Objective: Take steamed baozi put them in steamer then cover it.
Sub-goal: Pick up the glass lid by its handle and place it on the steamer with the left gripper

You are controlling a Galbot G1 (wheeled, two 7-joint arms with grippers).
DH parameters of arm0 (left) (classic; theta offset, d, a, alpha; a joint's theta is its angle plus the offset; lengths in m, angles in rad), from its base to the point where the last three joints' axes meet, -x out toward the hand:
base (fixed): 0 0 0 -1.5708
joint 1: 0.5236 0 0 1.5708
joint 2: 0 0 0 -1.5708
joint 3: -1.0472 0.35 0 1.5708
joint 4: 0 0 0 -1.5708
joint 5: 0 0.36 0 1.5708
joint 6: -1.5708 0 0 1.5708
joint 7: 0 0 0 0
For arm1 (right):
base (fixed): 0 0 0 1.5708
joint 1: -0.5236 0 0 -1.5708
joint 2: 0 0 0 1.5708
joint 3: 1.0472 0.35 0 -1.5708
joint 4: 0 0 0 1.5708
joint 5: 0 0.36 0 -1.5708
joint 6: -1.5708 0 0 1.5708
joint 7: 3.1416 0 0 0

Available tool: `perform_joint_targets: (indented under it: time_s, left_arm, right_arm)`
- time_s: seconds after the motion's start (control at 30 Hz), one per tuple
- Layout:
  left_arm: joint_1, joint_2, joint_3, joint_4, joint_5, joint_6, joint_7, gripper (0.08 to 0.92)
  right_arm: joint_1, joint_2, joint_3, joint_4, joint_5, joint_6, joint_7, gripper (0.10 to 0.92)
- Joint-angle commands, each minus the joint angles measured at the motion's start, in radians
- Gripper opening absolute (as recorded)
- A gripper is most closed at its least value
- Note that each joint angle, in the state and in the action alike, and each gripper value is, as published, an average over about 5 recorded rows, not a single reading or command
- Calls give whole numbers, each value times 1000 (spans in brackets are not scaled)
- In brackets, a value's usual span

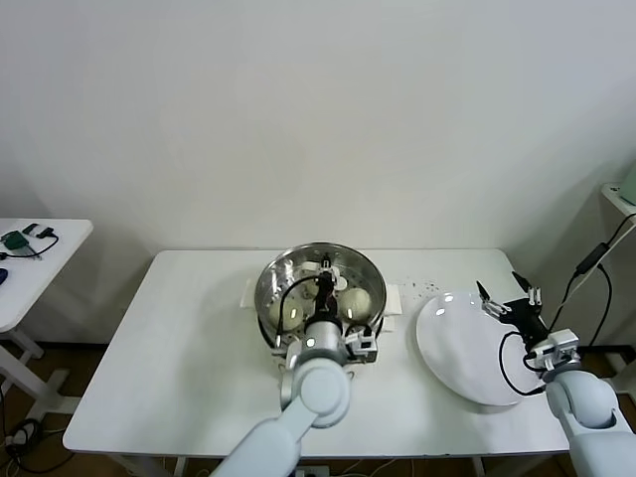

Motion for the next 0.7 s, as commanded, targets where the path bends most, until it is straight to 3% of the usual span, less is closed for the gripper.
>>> perform_joint_targets:
  time_s: [0.03,0.7]
  left_arm:
    - [1,-6,3,13,-13,49,-20,164]
    - [12,-2,4,39,-17,49,-78,164]
  right_arm:
    - [1,0,1,-2,-2,1,-3,823]
    - [-2,0,0,-1,-12,3,-11,823]
